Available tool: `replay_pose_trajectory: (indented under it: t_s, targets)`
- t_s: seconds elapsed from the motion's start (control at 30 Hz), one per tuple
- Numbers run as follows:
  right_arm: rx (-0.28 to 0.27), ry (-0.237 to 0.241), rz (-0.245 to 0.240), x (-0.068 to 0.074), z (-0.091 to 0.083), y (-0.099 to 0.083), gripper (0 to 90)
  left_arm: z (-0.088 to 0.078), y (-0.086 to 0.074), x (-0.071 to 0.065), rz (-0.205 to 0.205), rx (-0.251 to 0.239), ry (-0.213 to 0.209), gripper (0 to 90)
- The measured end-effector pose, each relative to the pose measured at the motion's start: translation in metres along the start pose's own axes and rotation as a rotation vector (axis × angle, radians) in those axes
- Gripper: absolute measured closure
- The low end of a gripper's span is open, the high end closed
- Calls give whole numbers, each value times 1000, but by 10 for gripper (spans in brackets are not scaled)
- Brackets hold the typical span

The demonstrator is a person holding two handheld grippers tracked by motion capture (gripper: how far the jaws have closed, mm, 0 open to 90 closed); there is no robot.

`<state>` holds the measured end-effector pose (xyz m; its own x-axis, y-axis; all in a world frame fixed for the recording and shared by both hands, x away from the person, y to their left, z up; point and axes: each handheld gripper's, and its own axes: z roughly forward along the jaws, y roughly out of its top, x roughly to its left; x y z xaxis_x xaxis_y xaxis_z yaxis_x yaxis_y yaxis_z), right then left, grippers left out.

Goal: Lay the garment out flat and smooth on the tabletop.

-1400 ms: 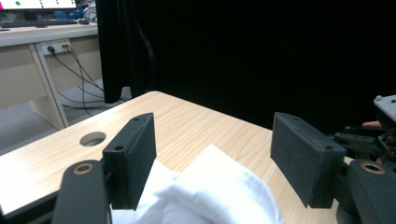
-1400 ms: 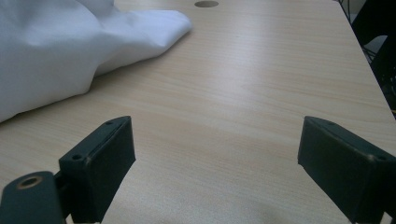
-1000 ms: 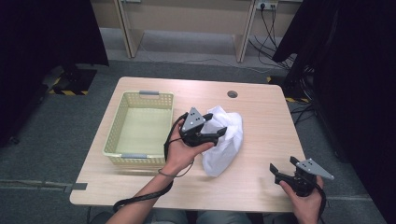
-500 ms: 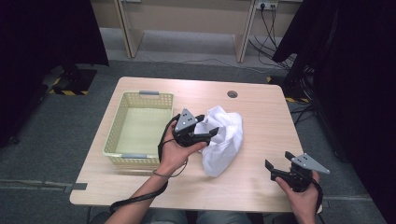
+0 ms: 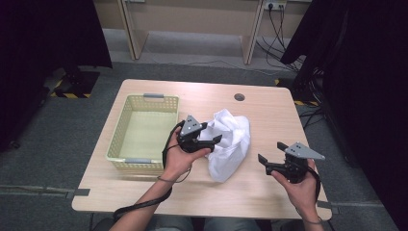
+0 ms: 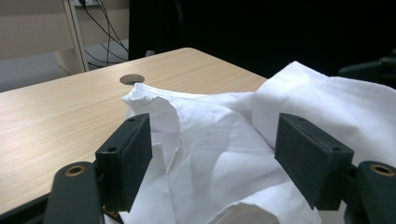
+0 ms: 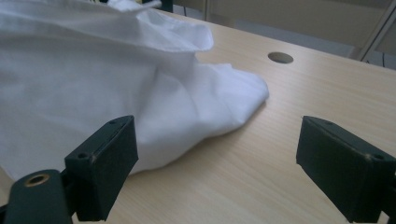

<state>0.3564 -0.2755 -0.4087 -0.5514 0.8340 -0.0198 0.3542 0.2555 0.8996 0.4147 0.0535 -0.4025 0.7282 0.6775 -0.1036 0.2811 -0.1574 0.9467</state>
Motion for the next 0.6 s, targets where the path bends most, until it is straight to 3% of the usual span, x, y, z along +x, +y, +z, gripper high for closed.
replay_pose_trajectory:
  t_s: [0.43,0.6]
  targets:
    - [-28,133,-34,23,16,51,137,14,-9,-3,24,74,-4,272]
    - [-20,159,-33,29,24,66,138,20,-12,-5,29,96,-2,276]
